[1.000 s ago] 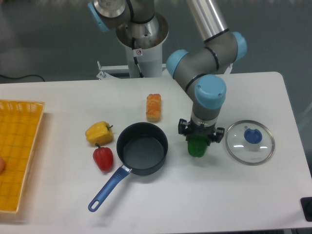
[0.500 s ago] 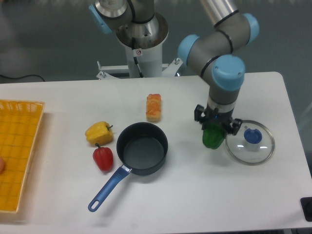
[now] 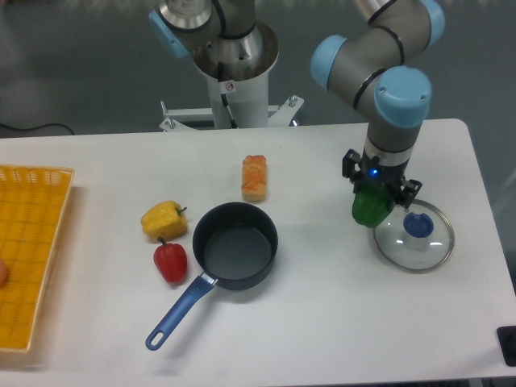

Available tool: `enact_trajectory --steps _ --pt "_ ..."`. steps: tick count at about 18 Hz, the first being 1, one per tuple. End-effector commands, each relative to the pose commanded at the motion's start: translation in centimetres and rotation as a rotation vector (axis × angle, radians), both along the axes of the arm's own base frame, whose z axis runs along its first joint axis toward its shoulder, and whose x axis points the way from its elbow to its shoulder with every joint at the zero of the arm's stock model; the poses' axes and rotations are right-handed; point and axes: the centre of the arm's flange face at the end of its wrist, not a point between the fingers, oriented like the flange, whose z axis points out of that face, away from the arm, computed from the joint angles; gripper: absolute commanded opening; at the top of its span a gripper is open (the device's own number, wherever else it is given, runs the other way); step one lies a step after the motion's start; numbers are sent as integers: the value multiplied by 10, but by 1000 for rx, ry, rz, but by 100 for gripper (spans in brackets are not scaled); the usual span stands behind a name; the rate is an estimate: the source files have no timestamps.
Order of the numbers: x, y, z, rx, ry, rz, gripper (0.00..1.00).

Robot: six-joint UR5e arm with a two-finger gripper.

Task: Pick up the green chilies
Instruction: 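Carry the held green pepper up toward the glass lid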

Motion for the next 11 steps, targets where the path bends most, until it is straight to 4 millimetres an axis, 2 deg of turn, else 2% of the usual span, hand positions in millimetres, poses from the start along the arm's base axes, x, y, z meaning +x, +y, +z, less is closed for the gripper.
enact_trajectory --steps 4,11 --pt "-12 -5 7 6 16 -9 65" --pt "-25 -20 0 -1 7 -68 66"
